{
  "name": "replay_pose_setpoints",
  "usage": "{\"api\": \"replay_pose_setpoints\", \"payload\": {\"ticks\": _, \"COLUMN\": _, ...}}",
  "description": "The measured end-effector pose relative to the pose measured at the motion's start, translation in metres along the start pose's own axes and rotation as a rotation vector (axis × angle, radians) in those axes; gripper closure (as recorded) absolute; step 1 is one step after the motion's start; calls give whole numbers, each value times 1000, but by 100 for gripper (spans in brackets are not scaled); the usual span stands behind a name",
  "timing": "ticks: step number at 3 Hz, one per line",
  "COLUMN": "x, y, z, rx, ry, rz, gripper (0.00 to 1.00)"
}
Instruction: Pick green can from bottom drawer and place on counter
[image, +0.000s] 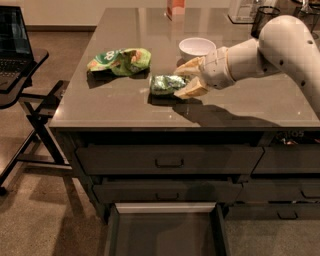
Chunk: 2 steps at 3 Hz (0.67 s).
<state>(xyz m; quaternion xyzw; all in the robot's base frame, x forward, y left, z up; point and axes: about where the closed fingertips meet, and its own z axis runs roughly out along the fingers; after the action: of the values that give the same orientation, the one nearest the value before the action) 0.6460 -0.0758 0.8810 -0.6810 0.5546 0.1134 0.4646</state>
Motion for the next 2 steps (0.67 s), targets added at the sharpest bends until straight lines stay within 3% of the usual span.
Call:
{"api": "replay_pose_setpoints", "payload": {"ticks": 1, "x": 0, "y": 0, "z": 0, "rx": 0, "ry": 0, "rz": 0, "gripper": 14}}
{"api": "replay_pose_setpoints", "payload": {"ticks": 2, "x": 0, "y": 0, "z": 0, "rx": 0, "ry": 0, "rz": 0, "gripper": 0}}
